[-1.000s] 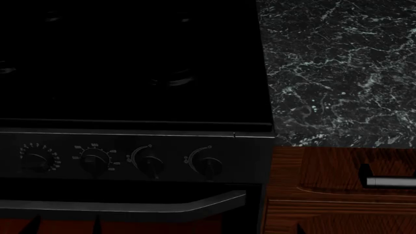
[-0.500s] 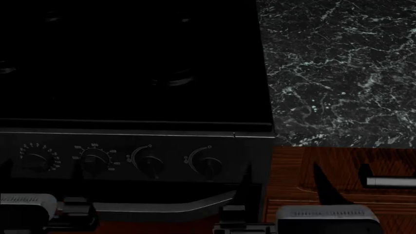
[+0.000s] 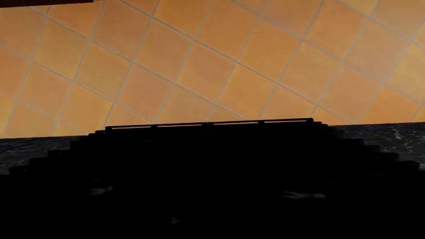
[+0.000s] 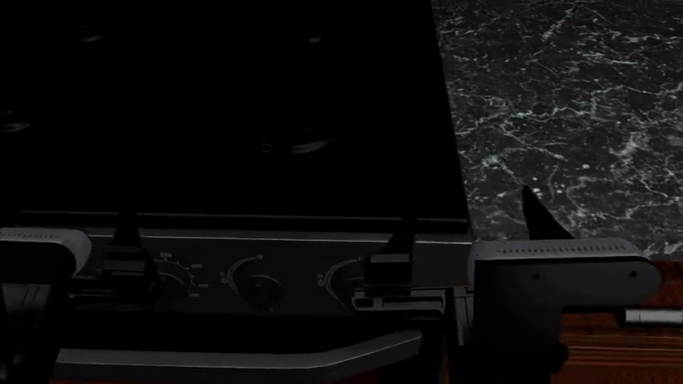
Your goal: Press the start button on the microwave
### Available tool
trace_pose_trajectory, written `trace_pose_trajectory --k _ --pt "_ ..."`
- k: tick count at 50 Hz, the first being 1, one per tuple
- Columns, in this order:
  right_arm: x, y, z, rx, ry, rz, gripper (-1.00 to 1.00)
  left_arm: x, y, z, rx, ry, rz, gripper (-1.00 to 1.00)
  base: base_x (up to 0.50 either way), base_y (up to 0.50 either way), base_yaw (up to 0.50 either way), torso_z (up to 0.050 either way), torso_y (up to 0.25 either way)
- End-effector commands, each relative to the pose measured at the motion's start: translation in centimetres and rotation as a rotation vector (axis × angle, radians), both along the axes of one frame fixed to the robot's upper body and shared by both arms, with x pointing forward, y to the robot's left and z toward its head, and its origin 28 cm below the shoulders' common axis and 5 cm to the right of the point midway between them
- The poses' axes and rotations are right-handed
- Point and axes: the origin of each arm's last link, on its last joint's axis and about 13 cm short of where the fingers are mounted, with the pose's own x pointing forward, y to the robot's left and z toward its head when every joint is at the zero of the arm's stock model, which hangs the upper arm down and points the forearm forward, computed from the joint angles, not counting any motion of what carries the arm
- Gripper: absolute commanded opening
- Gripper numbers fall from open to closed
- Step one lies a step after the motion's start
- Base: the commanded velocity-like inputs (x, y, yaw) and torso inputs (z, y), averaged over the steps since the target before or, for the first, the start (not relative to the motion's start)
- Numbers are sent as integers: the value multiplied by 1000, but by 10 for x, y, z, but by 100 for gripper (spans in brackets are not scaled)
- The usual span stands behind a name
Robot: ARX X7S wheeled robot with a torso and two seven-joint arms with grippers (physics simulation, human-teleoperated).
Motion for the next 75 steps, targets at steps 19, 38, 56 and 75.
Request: trace_pose_trajectory --k 19,38,56,75 --pt "1 4 6 49 -8 61 100 1 1 3 1 0 -4 100 480 -1 0 0 0" --pt "-1 5 3 49 -9 81 100 1 1 2 -9 2 -1 100 496 -196 0 0 1" --pt "-2 6 4 44 -18 78 100 0 -1 3 -17 12 -8 100 283 74 0 0 0" --pt "-28 16 52 -39 -191 49 100 1 -1 2 -16 -5 -14 100 2 0 0 0 0"
